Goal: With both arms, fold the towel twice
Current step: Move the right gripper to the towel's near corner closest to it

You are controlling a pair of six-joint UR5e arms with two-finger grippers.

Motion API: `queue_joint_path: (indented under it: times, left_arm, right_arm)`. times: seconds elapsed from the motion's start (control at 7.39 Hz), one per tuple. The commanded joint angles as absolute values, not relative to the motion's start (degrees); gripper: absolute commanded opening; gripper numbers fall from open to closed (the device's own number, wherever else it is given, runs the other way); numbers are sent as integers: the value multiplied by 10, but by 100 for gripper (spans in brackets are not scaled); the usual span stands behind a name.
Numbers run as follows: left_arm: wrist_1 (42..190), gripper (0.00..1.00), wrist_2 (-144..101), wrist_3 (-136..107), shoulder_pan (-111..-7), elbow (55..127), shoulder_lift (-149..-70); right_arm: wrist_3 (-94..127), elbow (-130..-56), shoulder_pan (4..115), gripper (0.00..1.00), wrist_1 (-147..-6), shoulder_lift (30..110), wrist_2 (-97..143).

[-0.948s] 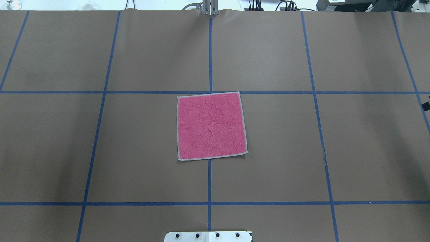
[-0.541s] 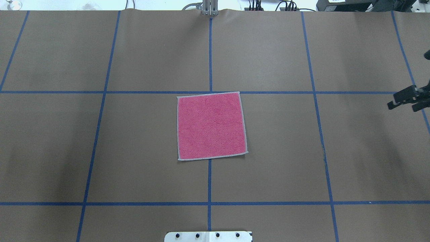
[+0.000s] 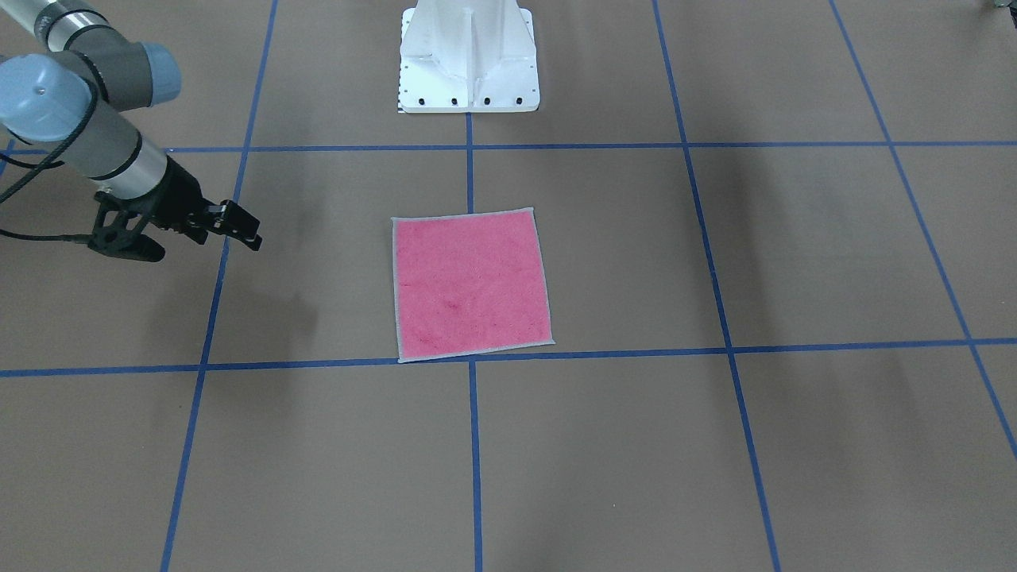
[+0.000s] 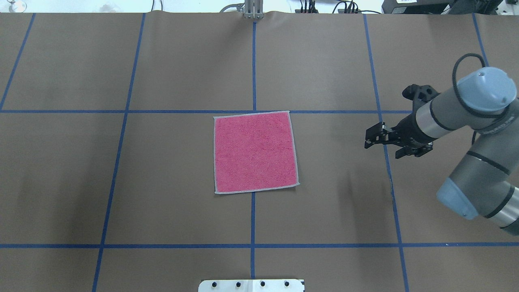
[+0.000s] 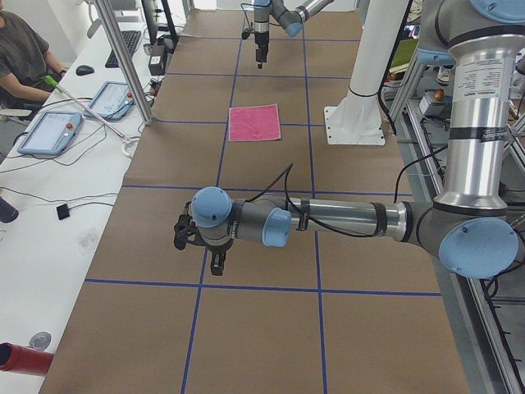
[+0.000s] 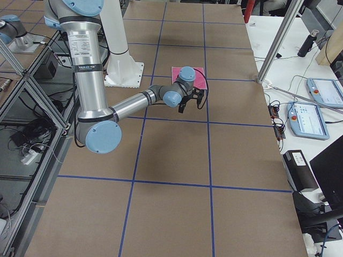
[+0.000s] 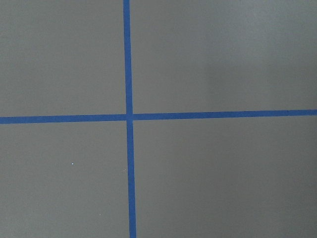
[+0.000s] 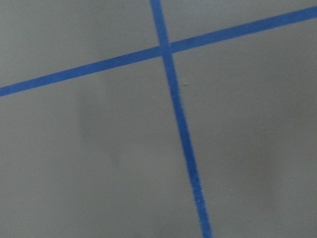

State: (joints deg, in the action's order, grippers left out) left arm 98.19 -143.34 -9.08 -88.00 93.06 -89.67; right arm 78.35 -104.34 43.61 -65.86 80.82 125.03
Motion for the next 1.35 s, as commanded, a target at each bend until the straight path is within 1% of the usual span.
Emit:
queue_joint_path:
  times: [0.0,0.14,0.27,0.41,0.54,0.68,0.81,0.95,1.08,1.22]
  left_arm:
    - [1029,100,-1448,-147,-851,933,-896]
    - [1072,100,-1448,-242,-838,936,-898]
    - [1141,100,-1444,-343,-799,935,-898]
    - [1165,100,-1443,-448,-767,936,-904]
    - [1183,100,-1441,-502,-734,946,-912]
    - [1185,100,-1412,-565,-697,963,-940]
    - [1183,100,-1389,-584,-664,977,-960]
    - [1185,100,-1383,-684,-646,990,-965]
    - [1185,100,-1378,-768,-602,1020,-969]
    - [1183,100,-1322,-806,-553,1042,-980]
  right_arm:
    - [903,-1049,349,100,-658,755,1164]
    - [955,-1048,313,100,-662,730,1121]
    - [1006,-1047,293,100,-664,715,1116]
    - [1050,-1048,274,100,-664,703,1101]
    - [1089,-1042,242,98,-667,691,1035]
    - [1118,-1042,237,98,-682,683,1021]
    - [1141,-1040,231,92,-692,678,1017]
    - [1142,-1040,229,88,-705,677,1015]
    - [1142,-1033,223,85,-706,675,1001]
    - [1142,-1027,220,81,-707,671,991]
